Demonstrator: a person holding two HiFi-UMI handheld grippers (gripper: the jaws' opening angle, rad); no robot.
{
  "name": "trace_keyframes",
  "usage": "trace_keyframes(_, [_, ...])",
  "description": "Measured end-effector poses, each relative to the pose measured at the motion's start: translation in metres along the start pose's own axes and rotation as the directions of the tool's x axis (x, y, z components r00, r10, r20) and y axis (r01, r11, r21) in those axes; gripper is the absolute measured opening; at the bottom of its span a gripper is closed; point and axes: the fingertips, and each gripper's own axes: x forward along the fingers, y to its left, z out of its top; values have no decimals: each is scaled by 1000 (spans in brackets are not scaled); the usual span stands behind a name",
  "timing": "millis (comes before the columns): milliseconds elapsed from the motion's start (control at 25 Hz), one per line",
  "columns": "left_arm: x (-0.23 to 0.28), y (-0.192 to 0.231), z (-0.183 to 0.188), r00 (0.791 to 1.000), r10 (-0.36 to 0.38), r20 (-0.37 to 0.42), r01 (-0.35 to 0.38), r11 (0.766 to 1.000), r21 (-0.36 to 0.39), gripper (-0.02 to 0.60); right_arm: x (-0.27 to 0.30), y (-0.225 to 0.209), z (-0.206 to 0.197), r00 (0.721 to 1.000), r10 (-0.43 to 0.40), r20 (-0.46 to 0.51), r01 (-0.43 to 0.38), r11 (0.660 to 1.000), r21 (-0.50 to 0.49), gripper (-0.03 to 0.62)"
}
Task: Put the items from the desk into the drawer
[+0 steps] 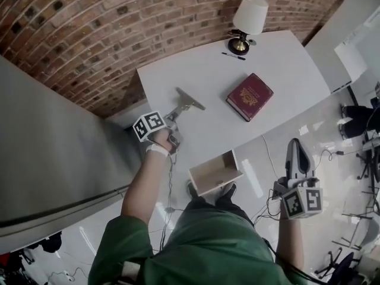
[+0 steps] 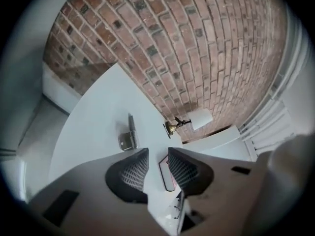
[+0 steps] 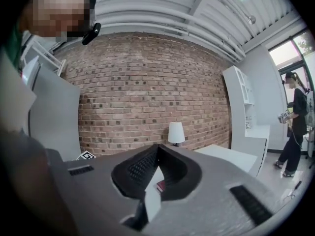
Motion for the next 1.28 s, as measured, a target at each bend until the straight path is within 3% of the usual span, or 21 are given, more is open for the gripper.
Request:
trace_keyframes(200, [39,35,10,998,70,-4,-70,996,-50,114,-17,-16,-10,997,-69,-40,69,998,-13,3])
trace_keyframes(520, [84,73,8,986,160,-54,-162,986,-39,114,-44,-35,-22,984,-152,-87,152,988,-13,3])
trace_keyframes(1040, [114,64,13,985,141,-102,-140,990,18,61,-52,-34,-46,977,-162,-137,162,987,-9,3])
trace_keyframes(1280, [118,56,6,976,154,-151,-142,986,90,31,-62,-38,-49,972,-176,-156,176,984,-15,3])
